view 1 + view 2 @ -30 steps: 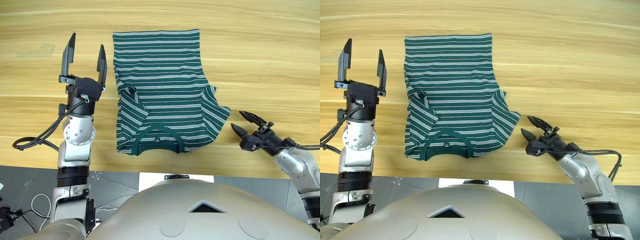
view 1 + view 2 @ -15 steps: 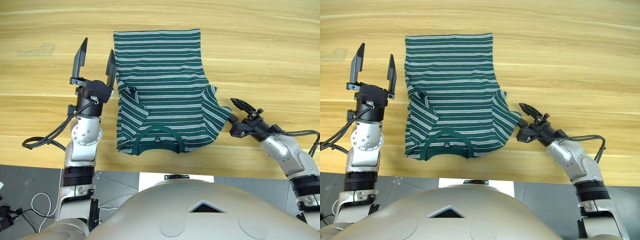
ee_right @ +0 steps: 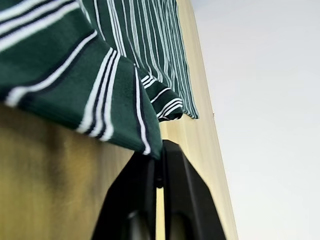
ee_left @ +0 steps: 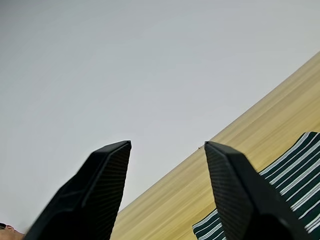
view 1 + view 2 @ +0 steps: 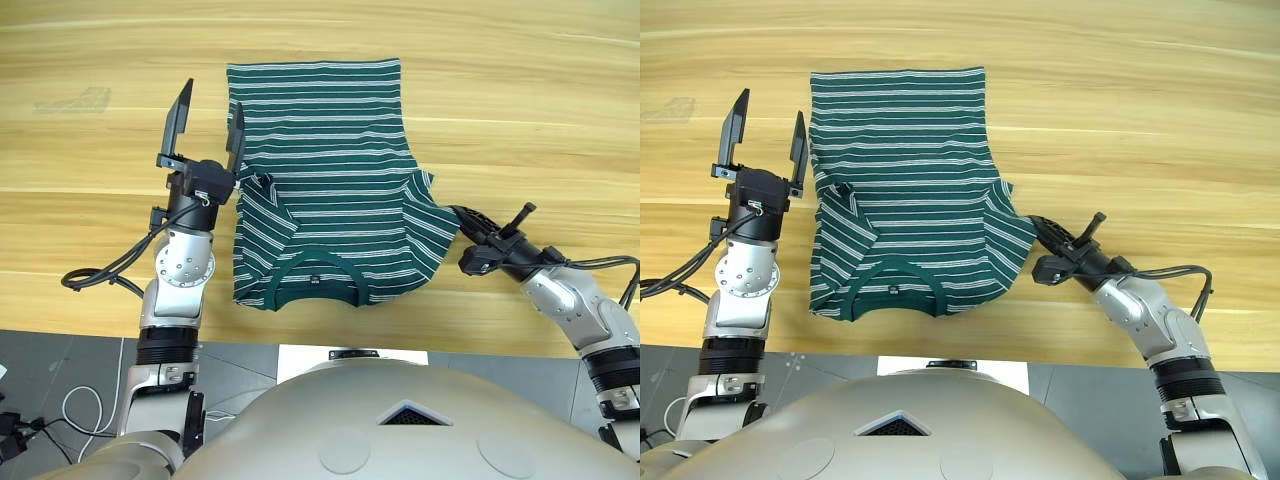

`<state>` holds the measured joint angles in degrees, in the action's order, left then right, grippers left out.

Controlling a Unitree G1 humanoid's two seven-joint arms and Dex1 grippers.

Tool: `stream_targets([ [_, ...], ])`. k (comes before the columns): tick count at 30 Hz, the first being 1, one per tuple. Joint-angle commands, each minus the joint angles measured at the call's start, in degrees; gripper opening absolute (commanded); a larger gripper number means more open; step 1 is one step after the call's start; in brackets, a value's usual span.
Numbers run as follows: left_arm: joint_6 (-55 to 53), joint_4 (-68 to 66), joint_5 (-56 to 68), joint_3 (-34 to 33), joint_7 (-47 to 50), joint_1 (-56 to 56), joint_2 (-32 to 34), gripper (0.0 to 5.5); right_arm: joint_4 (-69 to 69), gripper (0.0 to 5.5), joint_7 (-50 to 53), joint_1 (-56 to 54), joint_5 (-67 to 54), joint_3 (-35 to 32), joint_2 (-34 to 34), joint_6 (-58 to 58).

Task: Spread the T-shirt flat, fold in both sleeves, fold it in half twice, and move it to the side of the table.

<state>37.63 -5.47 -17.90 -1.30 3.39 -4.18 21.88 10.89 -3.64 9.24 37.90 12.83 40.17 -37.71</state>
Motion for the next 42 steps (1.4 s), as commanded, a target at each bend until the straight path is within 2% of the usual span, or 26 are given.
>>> stream_targets([
  [1, 0.44, -1.05, -0.09, 0.21, -0.04, -0.84, -0.51, 2.76, 3.32, 0.04, -0.67, 0.18, 1.46, 1.70, -0.06, 1.60],
  [7, 1.08, -1.94, -0.06, 0.68, -0.18, -0.88, -1.25, 2.76, 2.49, 0.04, -0.26, 0.27, 0.84, 2.31, -0.06, 1.16],
  [15, 1.62, -3.97, 0.05, 0.47, -0.55, -0.15, -0.63, 2.76, -6.59, 0.04, 0.19, 2.68, -5.70, 0.39, -1.73, -2.07],
  [23, 2.67, -7.59, -0.55, 1.60, 0.26, 0.33, -2.01, 2.76, -6.04, 0.04, -1.74, -0.61, -5.20, 3.52, -4.49, -2.92],
  [32, 4.27, -12.95, -1.58, 4.08, 1.33, 2.98, -4.10, 2.76, 1.96, 0.04, -2.32, -7.58, -1.08, 11.04, -10.04, -4.31],
  [41, 5.55, -15.16, -1.82, 5.23, 1.56, 4.15, -4.29, 2.76, 7.99, 0.04, -0.60, -10.51, 1.11, 12.50, -9.92, -4.63],
  [42, 5.60, -15.28, -1.80, 5.26, 1.51, 4.25, -4.21, 2.76, 8.27, 0.29, -0.46, -10.74, 1.40, 12.57, -9.55, -4.75],
])
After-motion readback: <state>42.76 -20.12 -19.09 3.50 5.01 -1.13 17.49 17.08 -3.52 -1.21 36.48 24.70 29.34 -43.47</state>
